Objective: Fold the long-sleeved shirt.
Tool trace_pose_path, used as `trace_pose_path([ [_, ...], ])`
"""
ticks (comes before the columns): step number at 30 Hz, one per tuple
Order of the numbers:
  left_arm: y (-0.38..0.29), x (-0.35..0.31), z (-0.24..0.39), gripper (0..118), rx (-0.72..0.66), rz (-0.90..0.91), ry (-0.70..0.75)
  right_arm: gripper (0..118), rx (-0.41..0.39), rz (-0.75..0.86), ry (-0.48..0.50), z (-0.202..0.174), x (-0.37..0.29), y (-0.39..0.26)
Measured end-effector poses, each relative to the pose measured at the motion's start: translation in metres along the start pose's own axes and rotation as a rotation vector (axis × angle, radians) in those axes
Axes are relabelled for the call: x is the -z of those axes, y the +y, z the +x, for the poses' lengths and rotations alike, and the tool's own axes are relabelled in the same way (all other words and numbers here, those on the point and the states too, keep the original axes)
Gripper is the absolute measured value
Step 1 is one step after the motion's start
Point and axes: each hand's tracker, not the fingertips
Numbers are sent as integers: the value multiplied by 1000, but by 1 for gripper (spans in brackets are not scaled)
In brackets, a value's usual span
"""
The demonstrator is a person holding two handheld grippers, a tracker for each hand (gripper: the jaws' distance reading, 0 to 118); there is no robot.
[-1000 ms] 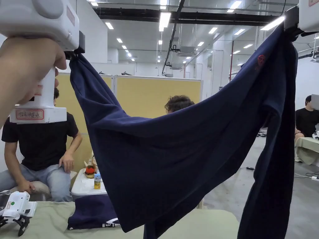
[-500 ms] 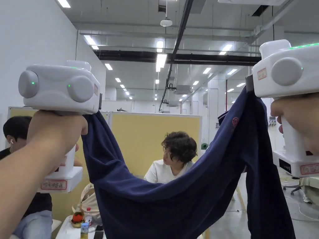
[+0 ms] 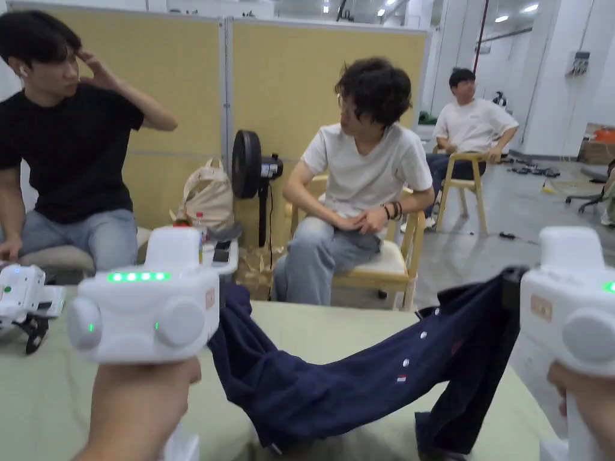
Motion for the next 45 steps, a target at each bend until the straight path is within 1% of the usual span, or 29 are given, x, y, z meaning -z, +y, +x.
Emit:
trace_pose_path([
  [1,-31,3,-5,4,-29,-55,4,6,-30,-56,16,-4,-1,-34],
  [2,-66,7,-13,4,-46,-135,11,6,-37,-133,28,-7,0,-74],
  [4,-125,5,-25,4,-64,-222,36,6,7,-276,36,-8,-3,-142],
  [6,-173,-5,-34,4,-14,-284,104,6,65,-405,45,-6,-15,-198],
  [7,-194,-13,-38,4,-4,-308,108,6,90,-444,27,-3,-22,-221],
  [8,-213,-23,-44,4,-30,-332,76,6,109,-473,18,3,-30,-243],
  [9,-226,-31,-50,4,-53,-361,56,6,124,-485,7,9,-41,-254],
  [12,-254,-62,-68,4,-105,-398,61,6,205,-517,19,26,-74,-280],
  [14,-262,-87,-79,4,-124,-397,73,6,230,-504,53,34,-110,-278],
  [17,-263,-125,-100,4,-125,-398,53,6,222,-495,67,56,-154,-287],
  [19,-264,-150,-110,4,-79,-392,44,6,227,-492,67,71,-180,-290],
  [20,-265,-161,-117,4,-47,-398,54,6,226,-490,56,79,-196,-291],
  [22,-271,-174,-130,4,-37,-417,67,6,210,-497,27,93,-214,-301],
  [23,-276,-178,-138,4,-33,-433,88,6,189,-521,9,97,-223,-307],
  [26,-294,-187,-151,4,-56,-476,124,6,107,-611,-28,97,-239,-331],
  [28,-308,-184,-149,4,-36,-533,130,6,104,-642,-7,91,-243,-346],
  [29,-313,-183,-145,4,-20,-534,123,6,110,-645,3,86,-242,-352],
  [30,-317,-184,-136,6,29,-525,114,7,112,-639,13,82,-241,-354],
  [31,-318,-186,-130,17,64,-515,118,16,110,-631,16,78,-240,-354],
  [32,-316,-194,-124,44,70,-488,113,39,102,-611,27,75,-242,-351],
  [33,-312,-202,-120,44,59,-465,105,39,105,-600,51,74,-246,-343],
  [34,-307,-207,-124,56,36,-451,101,51,130,-589,73,75,-251,-336],
  [35,-299,-218,-122,80,19,-421,85,78,187,-568,83,76,-260,-327],
  [36,-289,-232,-122,110,2,-379,61,114,229,-518,102,78,-273,-317],
  [37,-281,-246,-120,114,-4,-330,50,118,251,-446,121,79,-286,-304],
  [38,-270,-262,-116,113,2,-285,63,118,245,-382,150,77,-301,-289],
  [41,-251,-297,-103,113,-6,-196,36,118,157,-253,177,55,-333,-250],
  [42,-247,-306,-92,113,-1,-178,27,118,148,-222,185,46,-341,-243],
  [45,-257,-330,-61,113,41,-163,-9,118,166,-150,200,8,-364,-245],
])
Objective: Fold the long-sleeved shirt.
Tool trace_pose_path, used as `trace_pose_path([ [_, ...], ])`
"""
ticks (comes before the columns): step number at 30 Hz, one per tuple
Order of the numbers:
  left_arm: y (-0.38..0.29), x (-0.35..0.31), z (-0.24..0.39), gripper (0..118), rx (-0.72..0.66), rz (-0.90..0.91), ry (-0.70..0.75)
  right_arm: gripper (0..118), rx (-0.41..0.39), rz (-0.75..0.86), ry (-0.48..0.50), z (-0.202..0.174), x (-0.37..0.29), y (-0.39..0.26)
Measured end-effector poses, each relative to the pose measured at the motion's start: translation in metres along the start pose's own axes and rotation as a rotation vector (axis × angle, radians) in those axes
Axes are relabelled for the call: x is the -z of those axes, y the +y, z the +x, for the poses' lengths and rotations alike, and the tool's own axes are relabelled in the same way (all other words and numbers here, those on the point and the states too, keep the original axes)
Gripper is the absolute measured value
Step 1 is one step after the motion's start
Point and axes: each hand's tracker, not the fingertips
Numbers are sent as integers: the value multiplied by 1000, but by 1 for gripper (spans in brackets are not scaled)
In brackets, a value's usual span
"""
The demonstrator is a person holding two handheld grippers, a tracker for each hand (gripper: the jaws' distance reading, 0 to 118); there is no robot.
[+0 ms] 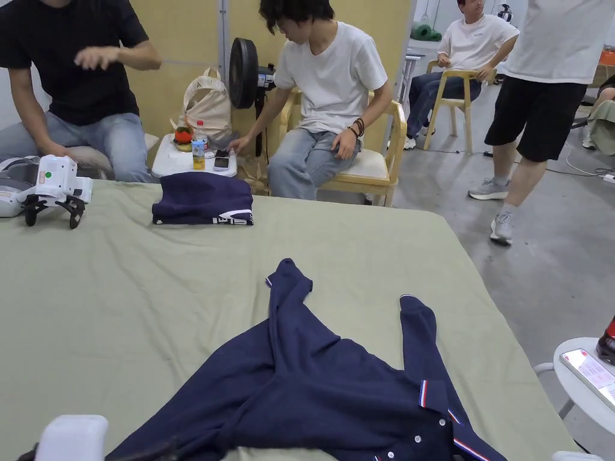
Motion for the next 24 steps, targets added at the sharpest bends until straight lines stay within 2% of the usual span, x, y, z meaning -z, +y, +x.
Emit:
trace_pose_path([
  [1,-10,0,7,110,9,-1,-7,118,-3,9,7,-13,-3,-10],
  [2,-22,-2,16,100,11,-5,-11,117,-7,5,14,-26,-5,-24],
  [3,-32,-4,23,57,7,-31,-46,108,-19,-15,50,-36,-8,-36],
  [4,-42,-3,29,5,-9,-80,-76,85,-22,-40,98,-40,-6,-54],
  [5,-54,0,37,0,-19,-133,-74,41,-32,-64,156,-47,-6,-66],
  [6,-65,-2,46,0,-22,-128,-30,2,-66,-106,135,-55,-5,-74],
  [8,-78,-4,55,0,-18,-146,-96,1,-139,-90,74,-64,-5,-91],
  [10,-84,-4,56,0,-27,-159,-110,1,-98,-136,168,-58,-3,-94],
  [16,-77,4,56,0,-13,-169,-118,1,-33,-137,115,-45,3,-83],
  [19,-70,16,53,0,-17,-177,-122,1,-30,-150,101,-38,12,-78],
  [24,-55,41,50,0,-8,-190,-129,1,3,-169,85,-26,53,-48],
])
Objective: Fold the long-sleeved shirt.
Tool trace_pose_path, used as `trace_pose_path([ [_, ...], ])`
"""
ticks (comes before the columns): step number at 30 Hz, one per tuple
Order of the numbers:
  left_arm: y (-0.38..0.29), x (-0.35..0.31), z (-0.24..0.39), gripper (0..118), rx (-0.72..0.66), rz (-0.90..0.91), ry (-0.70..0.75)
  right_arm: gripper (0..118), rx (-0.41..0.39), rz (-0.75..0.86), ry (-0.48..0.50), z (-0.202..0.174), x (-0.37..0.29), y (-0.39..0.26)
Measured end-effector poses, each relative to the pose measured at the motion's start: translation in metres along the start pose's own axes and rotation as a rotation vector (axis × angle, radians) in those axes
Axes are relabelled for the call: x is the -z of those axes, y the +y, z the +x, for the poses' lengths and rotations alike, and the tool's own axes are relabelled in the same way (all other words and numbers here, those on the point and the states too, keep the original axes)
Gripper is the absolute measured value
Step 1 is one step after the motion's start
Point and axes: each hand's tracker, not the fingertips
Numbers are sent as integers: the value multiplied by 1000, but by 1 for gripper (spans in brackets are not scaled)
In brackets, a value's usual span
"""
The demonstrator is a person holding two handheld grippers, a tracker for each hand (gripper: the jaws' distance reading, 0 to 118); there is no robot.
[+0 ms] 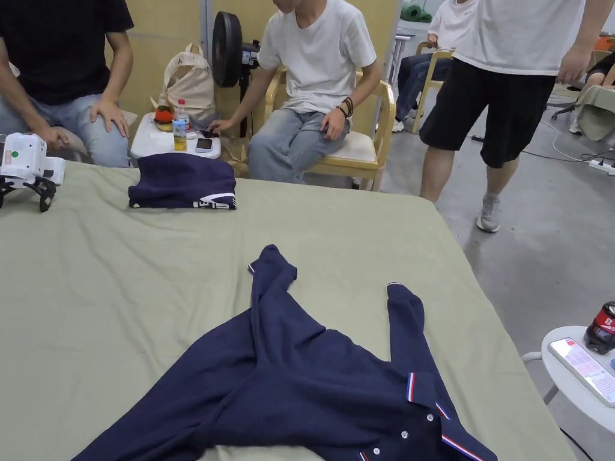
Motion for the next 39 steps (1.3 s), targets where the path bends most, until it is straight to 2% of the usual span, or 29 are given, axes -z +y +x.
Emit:
trace_pose_path([
  [3,17,15,-3,0,16,-1,4,1,-50,6,20,2,40,46],
  [7,41,41,-13,0,25,-6,2,4,-50,-33,157,-16,134,126],
  [8,47,48,-17,0,25,-6,3,20,-54,-26,153,-25,168,148],
  [9,52,56,-20,0,22,-3,8,63,-62,-42,171,-34,202,168],
  [10,57,62,-24,0,18,0,9,90,-63,-68,188,-41,232,184],
  [11,63,69,-30,0,8,0,8,96,-61,-84,180,-52,269,201],
  [12,68,75,-35,0,0,-3,7,92,-66,-79,178,-56,308,211],
  [15,82,93,-45,0,2,-4,10,93,-11,-156,175,-79,396,246],
  [17,93,105,-50,0,15,-10,14,93,-8,-167,146,-88,451,263],
  [21,109,128,-63,0,-12,-10,-9,93,-86,-258,-2,-104,537,276],
  [24,116,144,-70,0,-28,-15,-9,87,-104,-354,-46,-104,570,270],
  [25,117,147,-72,0,-33,-13,-4,85,-113,-383,-38,-105,570,265],
  [26,118,149,-74,0,-36,-14,-5,84,-165,-341,-61,-107,568,264],
  [27,118,150,-75,0,-39,-14,-7,84,-194,-289,-32,-110,566,268],
  [28,117,150,-76,0,-42,-16,-4,74,-219,-307,-16,-110,562,271],
  [29,116,150,-76,0,-44,-23,1,59,-229,-300,-11,-109,554,275],
  [30,114,149,-77,0,-47,-28,2,14,-233,-278,-15,-108,545,277],
  [31,114,148,-77,0,-48,-34,2,15,-224,-236,-44,-110,533,275],
  [32,113,145,-76,0,-47,-41,5,15,-226,-263,-55,-112,527,281],
  [34,112,135,-73,0,-48,-41,8,15,-196,-273,28,-106,492,288],
  [39,113,100,-58,0,-19,1,2,15,-216,-90,61,-90,331,301],
])
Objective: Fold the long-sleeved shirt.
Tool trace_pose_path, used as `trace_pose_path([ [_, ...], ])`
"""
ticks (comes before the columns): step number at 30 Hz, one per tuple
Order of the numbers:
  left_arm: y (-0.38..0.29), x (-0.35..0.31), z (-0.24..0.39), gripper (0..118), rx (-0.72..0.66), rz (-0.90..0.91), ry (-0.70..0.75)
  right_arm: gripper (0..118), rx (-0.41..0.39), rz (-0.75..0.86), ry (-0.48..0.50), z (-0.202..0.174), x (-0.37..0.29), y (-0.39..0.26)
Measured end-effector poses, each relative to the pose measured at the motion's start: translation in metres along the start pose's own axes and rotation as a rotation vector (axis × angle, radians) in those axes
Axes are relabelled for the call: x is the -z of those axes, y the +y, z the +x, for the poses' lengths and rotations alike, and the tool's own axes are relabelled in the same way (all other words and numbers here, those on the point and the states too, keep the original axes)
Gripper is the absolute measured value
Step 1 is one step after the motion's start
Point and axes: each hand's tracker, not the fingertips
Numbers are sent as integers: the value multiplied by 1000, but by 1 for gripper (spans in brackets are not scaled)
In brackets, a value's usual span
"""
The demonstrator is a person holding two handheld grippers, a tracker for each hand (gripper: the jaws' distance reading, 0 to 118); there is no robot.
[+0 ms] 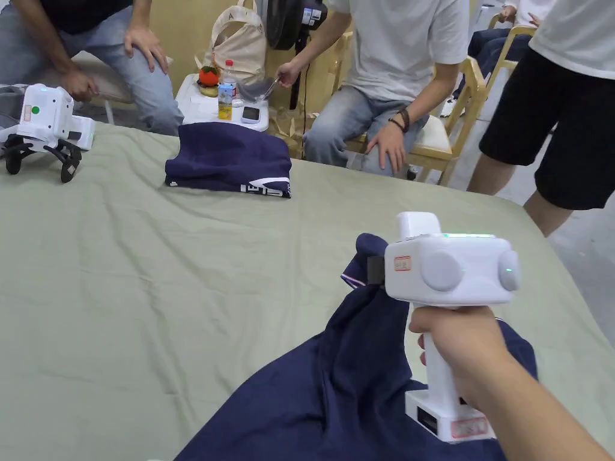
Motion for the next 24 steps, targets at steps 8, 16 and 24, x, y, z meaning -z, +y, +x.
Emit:
trace_pose_path([
  [8,-14,-72,22,0,31,82,-69,15,-55,104,-16,23,-271,-111],
  [16,-63,-110,43,0,90,49,-94,15,44,-274,-123,34,-300,-323],
  [24,-95,-120,51,0,106,-20,-87,25,295,-335,-24,50,-282,-399],
])
